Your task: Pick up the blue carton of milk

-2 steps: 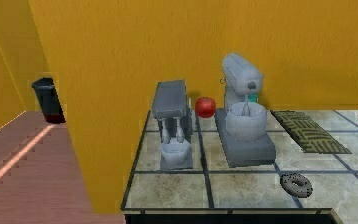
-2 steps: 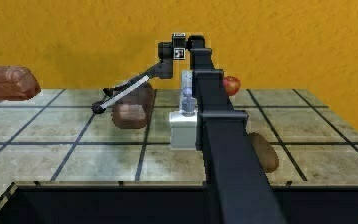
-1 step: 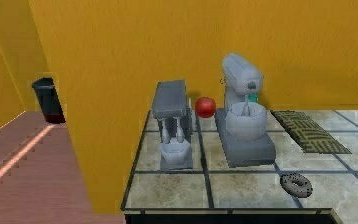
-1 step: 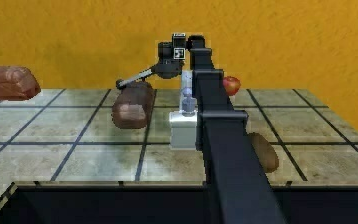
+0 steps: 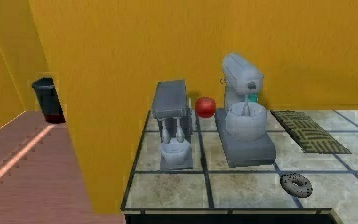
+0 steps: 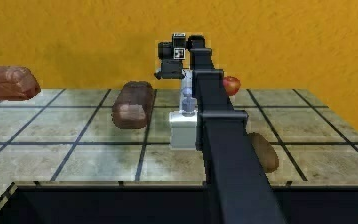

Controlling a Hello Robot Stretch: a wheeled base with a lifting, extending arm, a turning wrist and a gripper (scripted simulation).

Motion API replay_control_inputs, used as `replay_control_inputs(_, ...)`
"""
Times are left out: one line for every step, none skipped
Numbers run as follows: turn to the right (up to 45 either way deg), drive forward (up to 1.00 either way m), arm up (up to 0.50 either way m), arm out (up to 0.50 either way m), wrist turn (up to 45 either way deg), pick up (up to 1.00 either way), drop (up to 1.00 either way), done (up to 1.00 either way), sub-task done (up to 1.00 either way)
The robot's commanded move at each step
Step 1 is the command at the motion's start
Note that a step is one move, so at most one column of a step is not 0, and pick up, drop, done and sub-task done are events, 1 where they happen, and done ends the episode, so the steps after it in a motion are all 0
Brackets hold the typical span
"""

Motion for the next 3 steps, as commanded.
replay_control_inputs(0.0,0.00,0.00,0.00,9.0,0.00,0.00,0.00,0.00)
replay_control_inputs(0.0,0.00,0.00,0.00,0.0,1.00,0.00,0.00,0.00)
replay_control_inputs(0.0,0.00,0.00,0.00,0.0,0.00,0.00,1.00,0.00)
